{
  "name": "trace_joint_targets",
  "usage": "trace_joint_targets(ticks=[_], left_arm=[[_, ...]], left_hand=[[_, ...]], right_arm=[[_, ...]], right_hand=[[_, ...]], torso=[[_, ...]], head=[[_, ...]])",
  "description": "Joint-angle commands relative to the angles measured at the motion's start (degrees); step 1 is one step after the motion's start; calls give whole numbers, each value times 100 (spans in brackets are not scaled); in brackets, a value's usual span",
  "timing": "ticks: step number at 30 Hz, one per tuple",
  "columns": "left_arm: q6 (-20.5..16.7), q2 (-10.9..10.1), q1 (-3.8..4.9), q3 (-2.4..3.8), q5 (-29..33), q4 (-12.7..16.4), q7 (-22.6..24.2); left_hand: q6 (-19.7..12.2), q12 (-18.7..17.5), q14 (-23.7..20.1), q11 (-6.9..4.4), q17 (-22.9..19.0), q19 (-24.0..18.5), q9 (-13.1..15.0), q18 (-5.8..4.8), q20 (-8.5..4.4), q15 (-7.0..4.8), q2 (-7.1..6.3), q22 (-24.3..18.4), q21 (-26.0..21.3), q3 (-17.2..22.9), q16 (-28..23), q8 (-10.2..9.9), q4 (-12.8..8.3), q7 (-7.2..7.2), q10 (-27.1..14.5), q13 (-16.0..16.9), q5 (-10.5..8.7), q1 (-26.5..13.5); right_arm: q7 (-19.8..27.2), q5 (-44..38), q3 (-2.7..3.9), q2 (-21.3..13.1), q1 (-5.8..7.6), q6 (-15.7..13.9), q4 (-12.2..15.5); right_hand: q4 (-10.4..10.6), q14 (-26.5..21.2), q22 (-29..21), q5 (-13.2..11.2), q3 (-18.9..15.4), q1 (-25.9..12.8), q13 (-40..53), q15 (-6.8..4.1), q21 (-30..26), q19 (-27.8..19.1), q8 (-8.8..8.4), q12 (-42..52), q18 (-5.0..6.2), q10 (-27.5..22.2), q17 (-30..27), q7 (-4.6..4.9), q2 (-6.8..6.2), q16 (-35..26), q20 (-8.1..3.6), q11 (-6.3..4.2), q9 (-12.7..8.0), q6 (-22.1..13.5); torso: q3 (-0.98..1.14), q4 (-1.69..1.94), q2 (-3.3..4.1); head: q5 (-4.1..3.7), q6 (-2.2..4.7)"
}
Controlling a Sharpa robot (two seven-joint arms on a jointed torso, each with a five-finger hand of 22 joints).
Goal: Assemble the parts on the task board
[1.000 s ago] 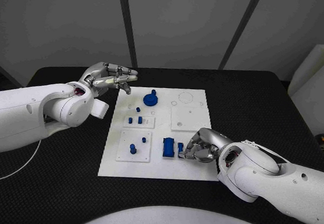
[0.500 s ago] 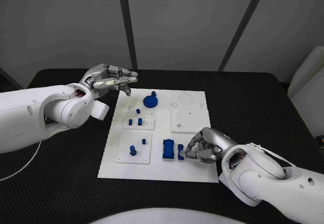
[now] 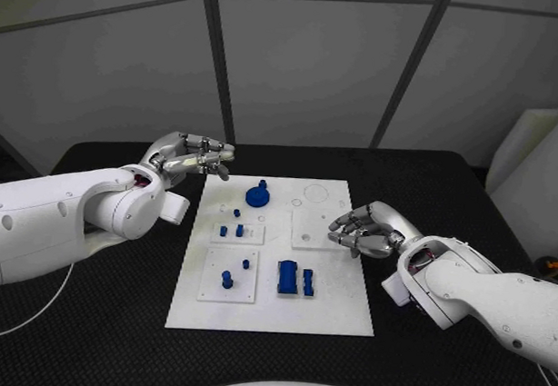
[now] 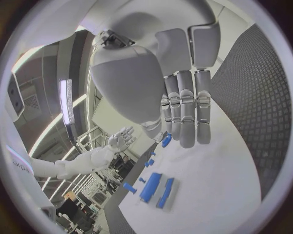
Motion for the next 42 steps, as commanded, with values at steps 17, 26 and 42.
trace_joint_targets(ticks=[17,26,42], left_arm=[[-967,1025,-160,14,1263,-1299,1029],[-974,1005,-214,25,982,-1006,730],[-2682,791,-489,124,654,729,1087]], left_hand=[[-265,-1413,-698,244,-842,-2562,-26,200,682,501,88,-3367,-1392,-1016,-3328,-585,371,-245,32,-21,-60,-198],[-2601,-1863,-2864,-202,-1205,-3616,-395,-202,-52,92,538,-4294,-1683,-1427,-3792,-951,-2,-598,-2358,-377,-393,-3601],[-4084,-1863,-4250,-800,-1205,-4314,-395,-757,-522,-452,538,-4872,-1683,-1868,-3792,-951,-2,-1075,-3878,-377,-840,-5778]], right_arm=[[2600,3674,276,1483,209,658,-2897],[2403,3507,252,1401,203,220,-2657],[3473,5326,51,606,253,-1395,-607]], right_hand=[[-356,-1316,-2978,-676,354,90,-3423,829,-2923,-624,-236,-1913,65,-87,-2581,73,-85,-3154,851,606,-1233,-275],[-874,-3770,-4277,-1229,213,-3699,-3866,460,-3271,-2834,-591,-2275,-336,-2655,-3243,-328,105,-3507,222,177,-1922,-2564],[-1499,-5377,-5019,-1968,213,-6102,-3866,-19,-3271,-4242,-591,-2275,-582,-4295,-3243,-866,105,-3507,-184,-391,-1922,-4034]], torso=[[-89,-133,-210],[-79,-1,-230],[-36,567,-330]], head=[[130,756],[62,764],[-177,905]])
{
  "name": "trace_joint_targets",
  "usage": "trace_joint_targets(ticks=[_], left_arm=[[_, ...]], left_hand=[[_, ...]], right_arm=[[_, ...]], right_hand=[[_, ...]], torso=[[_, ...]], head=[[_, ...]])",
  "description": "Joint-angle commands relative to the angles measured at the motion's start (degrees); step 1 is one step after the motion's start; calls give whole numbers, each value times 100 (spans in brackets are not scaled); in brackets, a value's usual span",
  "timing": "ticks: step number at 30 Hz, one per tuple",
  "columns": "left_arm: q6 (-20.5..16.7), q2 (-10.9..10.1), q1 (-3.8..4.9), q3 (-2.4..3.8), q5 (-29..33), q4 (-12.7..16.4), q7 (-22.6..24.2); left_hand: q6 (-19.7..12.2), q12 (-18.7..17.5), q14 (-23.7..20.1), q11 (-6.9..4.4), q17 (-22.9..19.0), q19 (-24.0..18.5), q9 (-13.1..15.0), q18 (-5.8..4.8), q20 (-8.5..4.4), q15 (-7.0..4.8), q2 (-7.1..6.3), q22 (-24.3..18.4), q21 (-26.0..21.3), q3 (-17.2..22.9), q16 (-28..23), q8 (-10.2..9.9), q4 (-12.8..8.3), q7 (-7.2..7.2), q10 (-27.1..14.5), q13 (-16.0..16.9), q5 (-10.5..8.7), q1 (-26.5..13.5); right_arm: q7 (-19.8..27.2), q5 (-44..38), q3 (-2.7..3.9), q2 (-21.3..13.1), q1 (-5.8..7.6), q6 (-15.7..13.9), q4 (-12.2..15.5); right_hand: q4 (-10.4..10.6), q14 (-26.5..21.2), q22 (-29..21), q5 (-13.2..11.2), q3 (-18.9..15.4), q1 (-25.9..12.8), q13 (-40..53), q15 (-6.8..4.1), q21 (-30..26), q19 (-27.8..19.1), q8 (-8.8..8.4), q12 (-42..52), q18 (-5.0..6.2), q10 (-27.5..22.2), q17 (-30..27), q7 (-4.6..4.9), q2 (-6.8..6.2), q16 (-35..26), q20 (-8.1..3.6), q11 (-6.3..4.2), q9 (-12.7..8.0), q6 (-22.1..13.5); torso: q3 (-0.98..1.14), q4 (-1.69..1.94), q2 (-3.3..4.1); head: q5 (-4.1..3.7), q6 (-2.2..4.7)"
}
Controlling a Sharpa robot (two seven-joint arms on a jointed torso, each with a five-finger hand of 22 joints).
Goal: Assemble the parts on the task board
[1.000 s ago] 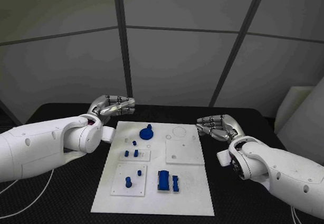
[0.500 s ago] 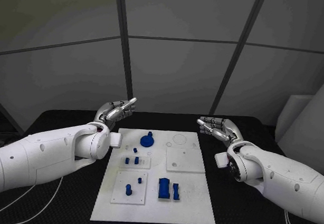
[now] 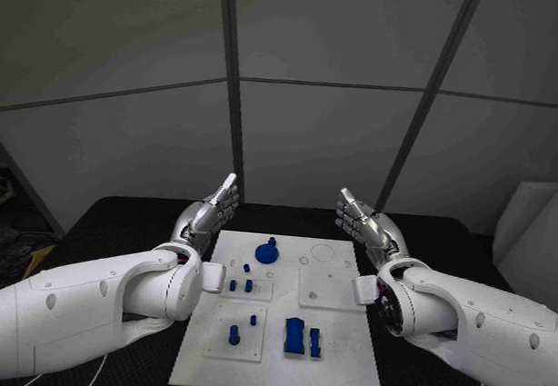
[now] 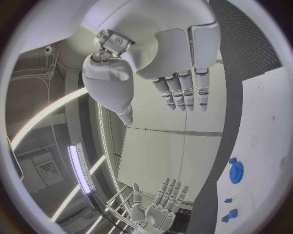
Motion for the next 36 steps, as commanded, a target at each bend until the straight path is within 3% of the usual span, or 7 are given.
trace_joint_targets(ticks=[1,2,3,4,15,34,36], left_arm=[[-654,-16,-10,14,-208,144,257],[-669,-18,-12,15,-211,159,260],[-672,-19,-13,15,-211,163,260],[-672,-19,-13,15,-211,163,260],[-672,-19,-13,15,-211,163,260],[-672,-19,-13,15,-211,163,260],[-672,-19,-13,15,-211,163,260]], left_hand=[[-721,-34,-670,-223,-16,-358,-13,-258,-206,-153,9,-281,-34,-94,-34,-46,0,-87,-740,-16,-80,-1059],[-774,-34,-725,-223,-16,-384,-13,-258,-224,-153,9,-304,-34,-94,-34,-46,0,-87,-796,-16,-80,-1143],[-830,-34,-775,-223,-16,-406,-13,-258,-645,-153,9,-326,-34,-94,-34,-46,0,-87,-853,-16,-80,-1224],[-869,-34,-808,-223,-16,-422,-13,-258,-645,-153,9,-340,-34,-94,-34,-46,0,-87,-891,-16,-80,-1279],[-1369,-34,-1278,-223,-16,-1083,-13,-258,-645,-153,9,-855,-34,-94,-34,-46,0,-87,-1408,-16,-80,-2013],[-2189,-34,-2042,-223,-16,-1083,-13,-258,-645,-153,9,-855,-34,-94,-34,-46,0,-87,-2247,-16,-80,-3221],[-2189,-34,-2042,-223,-16,-1083,-13,-258,-645,-153,9,-855,-34,-94,-34,-46,0,-87,-2247,-16,-80,-3221]], right_arm=[[543,765,-18,-87,14,-716,229],[566,804,-22,-104,15,-750,273],[582,832,-25,-117,16,-775,305],[593,851,-27,-125,16,-792,326],[599,860,-28,-129,16,-800,337],[599,860,-28,-129,16,-800,337],[599,860,-28,-129,16,-800,337]], right_hand=[[-313,-793,-367,-523,-7,-1193,-15,-97,-38,-699,-44,-41,-172,-810,-23,-156,4,-47,-198,-188,-28,-727],[-313,-853,-394,-523,-7,-1280,-15,-97,-38,-747,-44,-41,-172,-872,-23,-156,4,-47,-613,-188,-28,-779],[-313,-907,-421,-523,-7,-1365,-15,-97,-38,-799,-44,-41,-171,-926,-23,-156,4,-47,-613,-188,-28,-832],[-313,-968,-447,-523,-7,-1453,-15,-97,-38,-848,-44,-41,-574,-990,-23,-156,4,-47,-613,-188,-28,-885],[-313,-1518,-701,-523,-7,-2277,-15,-97,-38,-1321,-44,-41,-574,-1546,-23,-156,4,-47,-613,-188,-28,-1391],[-313,-1982,-1123,-523,-7,-2977,-15,-97,-38,-1728,-44,-41,-574,-2016,-23,-156,4,-47,-613,-188,-28,-1815],[-313,-2431,-1123,-523,-7,-3210,-15,-97,-38,-2135,-44,-41,-574,-2483,-23,-156,4,-47,-613,-188,-28,-2225]], torso=[[5,82,-13],[5,82,-13],[5,82,-13],[5,82,-13],[5,82,-13],[5,82,-13],[5,82,-13]], head=[[-9,4],[-9,4],[-9,4],[-9,4],[-9,4],[-9,4],[-9,4]])
